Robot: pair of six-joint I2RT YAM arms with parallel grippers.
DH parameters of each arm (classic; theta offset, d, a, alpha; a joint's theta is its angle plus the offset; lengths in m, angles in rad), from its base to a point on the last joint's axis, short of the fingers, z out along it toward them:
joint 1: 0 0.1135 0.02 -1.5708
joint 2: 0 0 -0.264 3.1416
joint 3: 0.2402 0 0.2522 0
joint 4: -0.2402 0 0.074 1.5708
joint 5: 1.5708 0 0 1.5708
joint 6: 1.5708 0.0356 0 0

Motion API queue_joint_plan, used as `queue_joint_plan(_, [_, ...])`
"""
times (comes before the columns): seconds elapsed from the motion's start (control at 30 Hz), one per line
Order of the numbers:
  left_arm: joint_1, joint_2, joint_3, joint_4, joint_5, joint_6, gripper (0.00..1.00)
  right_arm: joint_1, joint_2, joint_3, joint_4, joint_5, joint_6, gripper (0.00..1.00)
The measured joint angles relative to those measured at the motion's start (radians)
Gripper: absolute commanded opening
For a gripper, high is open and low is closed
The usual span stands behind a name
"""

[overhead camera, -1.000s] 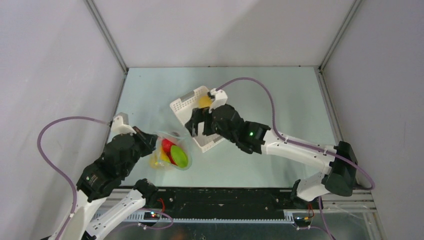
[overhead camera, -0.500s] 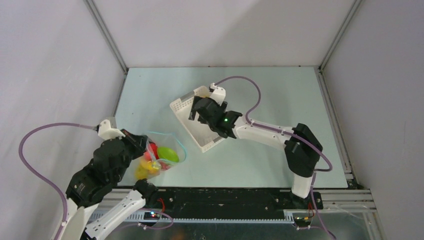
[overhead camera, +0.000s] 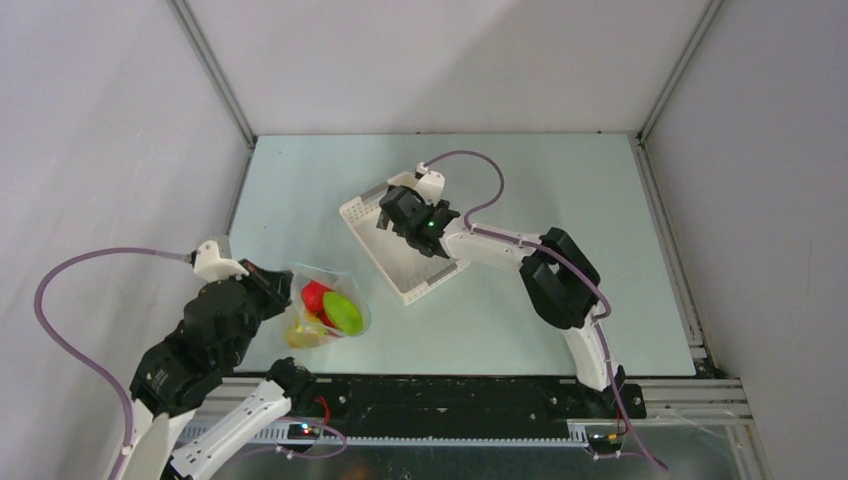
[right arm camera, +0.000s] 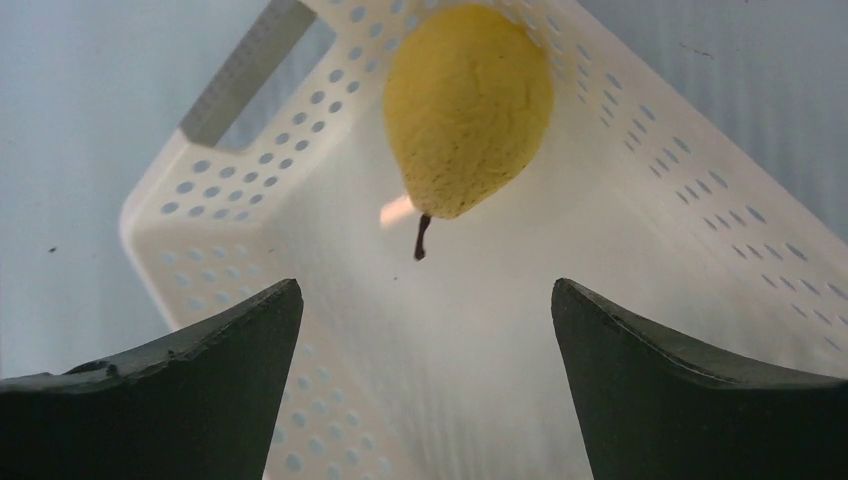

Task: Place the food in the zip-top bag and seal the zipper
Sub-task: Pick up the fake fruit from the bin.

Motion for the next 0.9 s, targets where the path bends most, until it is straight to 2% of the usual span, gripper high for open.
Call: queue_joint_plan(0.9, [0.000,-0.026,-0.023,-0.002,0.000,0.005,0.02,-0.064,0.241,0.243,-0.076,0.025,0.071,0.99])
